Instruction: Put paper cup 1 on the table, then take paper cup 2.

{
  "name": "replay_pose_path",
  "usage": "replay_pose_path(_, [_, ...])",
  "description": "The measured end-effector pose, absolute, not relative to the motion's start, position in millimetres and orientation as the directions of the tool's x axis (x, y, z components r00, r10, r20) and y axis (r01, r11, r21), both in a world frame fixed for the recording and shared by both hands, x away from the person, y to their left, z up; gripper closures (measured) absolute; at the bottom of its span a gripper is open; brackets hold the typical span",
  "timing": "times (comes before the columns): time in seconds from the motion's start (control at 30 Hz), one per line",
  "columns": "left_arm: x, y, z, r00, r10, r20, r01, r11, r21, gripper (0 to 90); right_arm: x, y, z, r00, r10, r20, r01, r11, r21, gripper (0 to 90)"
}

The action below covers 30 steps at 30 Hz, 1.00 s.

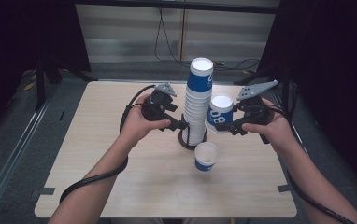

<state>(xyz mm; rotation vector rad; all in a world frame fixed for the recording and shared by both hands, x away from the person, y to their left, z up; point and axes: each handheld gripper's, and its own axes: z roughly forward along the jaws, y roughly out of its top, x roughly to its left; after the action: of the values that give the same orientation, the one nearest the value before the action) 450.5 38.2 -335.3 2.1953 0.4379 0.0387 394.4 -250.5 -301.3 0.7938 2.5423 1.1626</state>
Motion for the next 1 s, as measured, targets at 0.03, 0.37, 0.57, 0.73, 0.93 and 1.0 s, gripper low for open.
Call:
replay_pose_path(0.03, [449.6, 38.1, -335.3, 0.937, 0.323, -0.131, 0.301, -0.56, 0.772, 16.4, 394.4, -250.2, -302.9, -0.826, 0.563, 0.011, 0.378, 0.54, 0.752, 22.4])
replay_pose_path(0.37, [442.5, 36.6, -336.3, 0.947, 0.295, -0.125, 0.278, -0.563, 0.779, 16.3, 393.5, -245.2, -311.7, -0.841, 0.541, 0.011, 0.385, 0.583, 0.715, 22.5])
replay_pose_path(0.57, [438.5, 35.0, -337.7, 0.951, 0.281, -0.127, 0.272, -0.57, 0.775, 16.3, 395.0, -245.0, -314.5, -0.845, 0.534, 0.011, 0.39, 0.602, 0.697, 22.6])
replay_pose_path(0.73, [435.7, 33.5, -335.7, 0.957, 0.266, -0.121, 0.256, -0.567, 0.783, 16.3, 394.8, -243.4, -319.8, -0.852, 0.524, 0.007, 0.396, 0.636, 0.662, 22.6])
replay_pose_path(0.93, [433.2, 30.9, -333.9, 0.957, 0.261, -0.127, 0.259, -0.568, 0.781, 16.3, 394.2, -239.3, -323.0, -0.866, 0.499, -0.009, 0.382, 0.675, 0.631, 22.7])
replay_pose_path(1.0, [431.8, 29.7, -334.3, 0.96, 0.252, -0.124, 0.251, -0.57, 0.783, 16.3, 394.6, -238.3, -323.5, -0.87, 0.493, -0.004, 0.381, 0.678, 0.628, 22.6])
